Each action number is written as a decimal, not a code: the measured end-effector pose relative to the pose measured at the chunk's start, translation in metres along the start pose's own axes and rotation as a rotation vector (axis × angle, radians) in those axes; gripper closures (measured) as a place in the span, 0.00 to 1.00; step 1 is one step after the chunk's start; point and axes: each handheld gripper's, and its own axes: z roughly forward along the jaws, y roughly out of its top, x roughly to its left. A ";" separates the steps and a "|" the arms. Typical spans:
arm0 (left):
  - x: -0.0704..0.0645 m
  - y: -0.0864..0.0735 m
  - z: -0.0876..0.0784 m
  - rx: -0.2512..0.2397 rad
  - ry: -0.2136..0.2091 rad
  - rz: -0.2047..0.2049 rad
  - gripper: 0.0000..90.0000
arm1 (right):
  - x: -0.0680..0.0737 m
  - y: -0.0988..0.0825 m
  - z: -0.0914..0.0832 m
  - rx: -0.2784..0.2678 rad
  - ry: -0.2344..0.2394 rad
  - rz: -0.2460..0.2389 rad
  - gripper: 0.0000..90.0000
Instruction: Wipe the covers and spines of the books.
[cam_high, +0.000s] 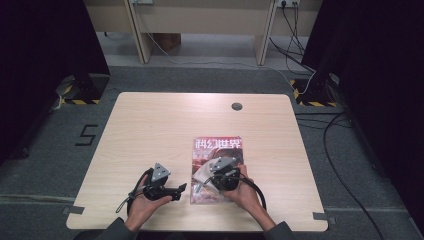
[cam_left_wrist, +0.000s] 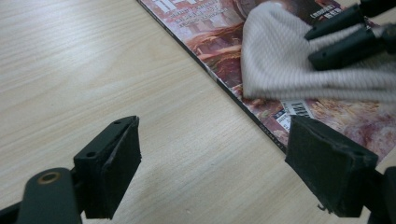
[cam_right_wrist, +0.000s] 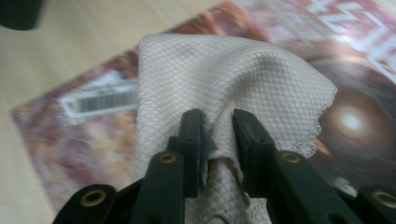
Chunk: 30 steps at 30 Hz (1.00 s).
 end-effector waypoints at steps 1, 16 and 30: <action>0.000 0.000 0.000 -0.003 0.003 -0.004 0.19 | 0.005 0.001 0.001 -0.001 0.008 -0.003 0.82; 0.010 0.001 -0.005 -0.027 0.042 -0.048 0.19 | 0.039 -0.001 -0.002 -0.023 0.107 -0.048 0.82; 0.009 0.000 -0.005 -0.021 0.039 -0.041 0.19 | 0.041 -0.011 -0.011 -0.019 0.124 -0.036 0.82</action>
